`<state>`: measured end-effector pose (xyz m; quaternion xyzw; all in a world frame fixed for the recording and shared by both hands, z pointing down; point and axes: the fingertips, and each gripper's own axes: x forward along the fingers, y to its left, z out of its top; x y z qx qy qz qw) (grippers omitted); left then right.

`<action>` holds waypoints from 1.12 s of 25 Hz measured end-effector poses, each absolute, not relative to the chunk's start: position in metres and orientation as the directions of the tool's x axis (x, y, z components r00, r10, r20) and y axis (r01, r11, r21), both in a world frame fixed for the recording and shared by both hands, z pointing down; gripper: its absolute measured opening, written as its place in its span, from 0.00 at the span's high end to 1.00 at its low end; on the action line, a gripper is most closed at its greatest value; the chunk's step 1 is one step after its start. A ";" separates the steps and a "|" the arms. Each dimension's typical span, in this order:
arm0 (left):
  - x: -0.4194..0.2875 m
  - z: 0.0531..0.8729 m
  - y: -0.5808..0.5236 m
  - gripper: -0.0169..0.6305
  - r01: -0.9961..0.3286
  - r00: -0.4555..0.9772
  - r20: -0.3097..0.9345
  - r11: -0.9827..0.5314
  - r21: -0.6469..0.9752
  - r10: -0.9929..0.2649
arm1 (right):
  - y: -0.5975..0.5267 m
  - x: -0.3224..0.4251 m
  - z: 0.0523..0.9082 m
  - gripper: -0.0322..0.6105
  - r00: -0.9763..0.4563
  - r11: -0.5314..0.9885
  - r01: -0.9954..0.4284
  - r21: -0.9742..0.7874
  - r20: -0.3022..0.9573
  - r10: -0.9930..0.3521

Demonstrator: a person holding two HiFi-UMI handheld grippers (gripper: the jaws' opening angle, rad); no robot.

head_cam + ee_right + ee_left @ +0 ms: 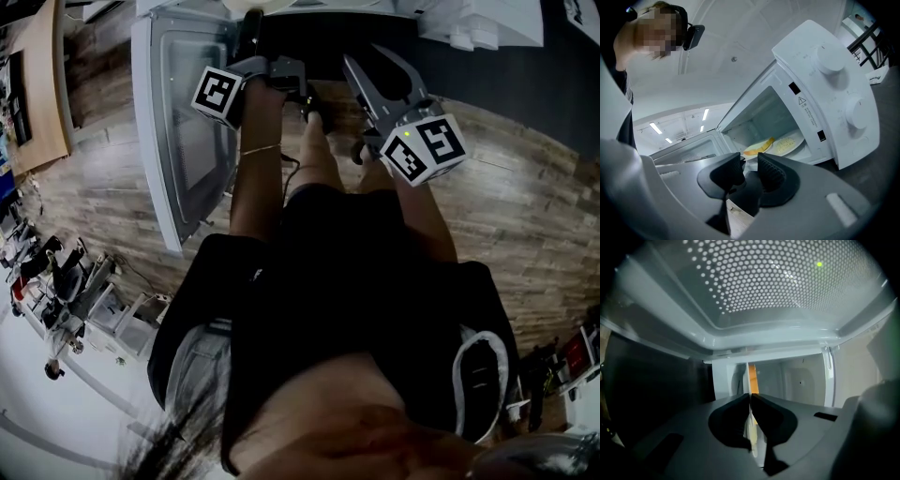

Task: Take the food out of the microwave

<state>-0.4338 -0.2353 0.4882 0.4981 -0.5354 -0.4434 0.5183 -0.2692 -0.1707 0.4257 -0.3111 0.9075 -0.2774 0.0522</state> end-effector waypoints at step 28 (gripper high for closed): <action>-0.439 0.498 -0.253 0.90 -0.164 0.060 0.138 0.127 0.978 -0.989 | -0.168 -0.261 0.421 0.82 -0.786 0.656 -0.563 -0.503 0.081 -0.612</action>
